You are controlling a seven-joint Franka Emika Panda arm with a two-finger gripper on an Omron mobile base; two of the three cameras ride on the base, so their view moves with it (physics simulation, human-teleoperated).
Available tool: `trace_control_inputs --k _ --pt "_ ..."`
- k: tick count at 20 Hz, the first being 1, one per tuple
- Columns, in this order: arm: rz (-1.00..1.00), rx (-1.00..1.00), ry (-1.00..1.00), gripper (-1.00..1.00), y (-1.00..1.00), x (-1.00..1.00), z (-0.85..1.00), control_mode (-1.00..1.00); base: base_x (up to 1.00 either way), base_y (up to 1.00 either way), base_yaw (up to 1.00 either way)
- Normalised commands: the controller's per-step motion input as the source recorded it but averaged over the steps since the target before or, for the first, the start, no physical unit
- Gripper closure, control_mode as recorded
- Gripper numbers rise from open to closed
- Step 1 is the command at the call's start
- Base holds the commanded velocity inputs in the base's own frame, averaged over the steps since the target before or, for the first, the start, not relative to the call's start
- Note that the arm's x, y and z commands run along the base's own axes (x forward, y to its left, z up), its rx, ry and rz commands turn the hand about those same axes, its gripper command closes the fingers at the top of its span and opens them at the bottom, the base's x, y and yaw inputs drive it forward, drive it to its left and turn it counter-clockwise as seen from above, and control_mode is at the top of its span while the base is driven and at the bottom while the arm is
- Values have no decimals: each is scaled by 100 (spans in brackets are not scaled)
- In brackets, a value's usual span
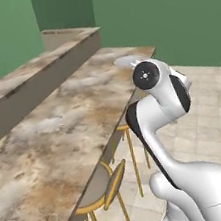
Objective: Take the cheese, shrimp, and sweet potato from the fridge and place them on the plate on the dining counter to create an appetizer plate.
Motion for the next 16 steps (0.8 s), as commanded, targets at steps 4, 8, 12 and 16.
trace_control_inputs --k 4,8,12,16 --pt "0 0 0 100 0 0 0 100 69 -100 48" --pt "0 0 0 100 0 0 0 100 35 -100 43" --pt "0 0 0 100 0 0 0 100 22 -100 42" --pt "0 0 0 100 0 0 0 100 20 -100 41"
